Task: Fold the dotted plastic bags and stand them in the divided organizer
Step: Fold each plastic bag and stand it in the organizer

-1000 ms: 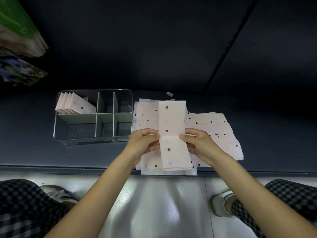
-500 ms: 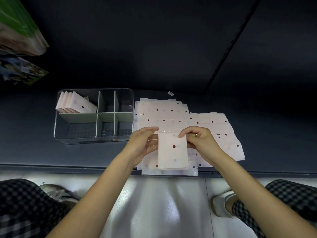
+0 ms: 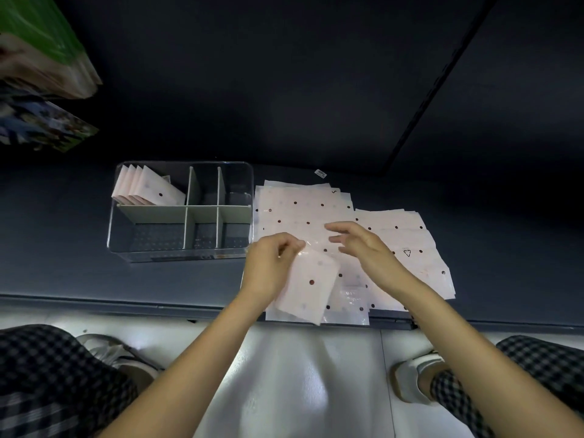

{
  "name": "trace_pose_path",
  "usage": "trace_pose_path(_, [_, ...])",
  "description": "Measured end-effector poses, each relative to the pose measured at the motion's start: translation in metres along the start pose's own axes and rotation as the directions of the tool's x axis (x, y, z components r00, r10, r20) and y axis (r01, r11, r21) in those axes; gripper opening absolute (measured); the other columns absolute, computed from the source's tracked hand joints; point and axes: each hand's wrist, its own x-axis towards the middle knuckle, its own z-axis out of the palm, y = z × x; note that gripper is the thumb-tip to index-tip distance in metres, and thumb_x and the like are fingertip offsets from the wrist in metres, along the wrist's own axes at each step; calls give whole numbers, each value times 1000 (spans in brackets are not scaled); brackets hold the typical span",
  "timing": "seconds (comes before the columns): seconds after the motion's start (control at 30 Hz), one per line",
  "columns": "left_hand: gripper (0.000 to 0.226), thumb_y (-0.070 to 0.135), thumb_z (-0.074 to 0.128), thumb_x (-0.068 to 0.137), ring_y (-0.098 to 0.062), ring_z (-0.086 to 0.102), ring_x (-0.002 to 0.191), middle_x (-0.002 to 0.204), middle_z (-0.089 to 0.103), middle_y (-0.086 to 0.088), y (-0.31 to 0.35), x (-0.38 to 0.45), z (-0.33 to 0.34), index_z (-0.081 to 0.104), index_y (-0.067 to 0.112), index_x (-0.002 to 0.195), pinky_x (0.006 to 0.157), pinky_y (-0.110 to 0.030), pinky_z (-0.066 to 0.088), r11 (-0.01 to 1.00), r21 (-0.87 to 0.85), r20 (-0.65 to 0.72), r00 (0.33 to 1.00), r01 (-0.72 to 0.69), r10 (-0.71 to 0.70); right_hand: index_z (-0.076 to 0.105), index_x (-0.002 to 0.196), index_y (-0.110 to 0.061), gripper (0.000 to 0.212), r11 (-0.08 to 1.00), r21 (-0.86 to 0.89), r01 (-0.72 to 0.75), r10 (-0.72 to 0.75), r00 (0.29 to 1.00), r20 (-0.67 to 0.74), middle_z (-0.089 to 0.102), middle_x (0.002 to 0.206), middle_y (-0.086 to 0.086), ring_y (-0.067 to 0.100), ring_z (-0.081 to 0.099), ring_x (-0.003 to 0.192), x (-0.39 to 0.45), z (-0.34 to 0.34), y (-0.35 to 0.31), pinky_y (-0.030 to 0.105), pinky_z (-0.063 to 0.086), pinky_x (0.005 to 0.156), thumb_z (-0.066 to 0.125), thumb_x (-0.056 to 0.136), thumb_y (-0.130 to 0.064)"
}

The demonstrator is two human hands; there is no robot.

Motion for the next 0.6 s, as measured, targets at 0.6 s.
trace_pose_path(0.6, [8,11,70,83,-13,67,76,83,73,-9,-18,19,-67,70,5,88,71,-25,56,953,-225,396,913,201,-99,70,90,-5,15,983,5,-184,175,945,275,74,93,7,19,71,89,26,20,-39,24,57,71,63,89,-18])
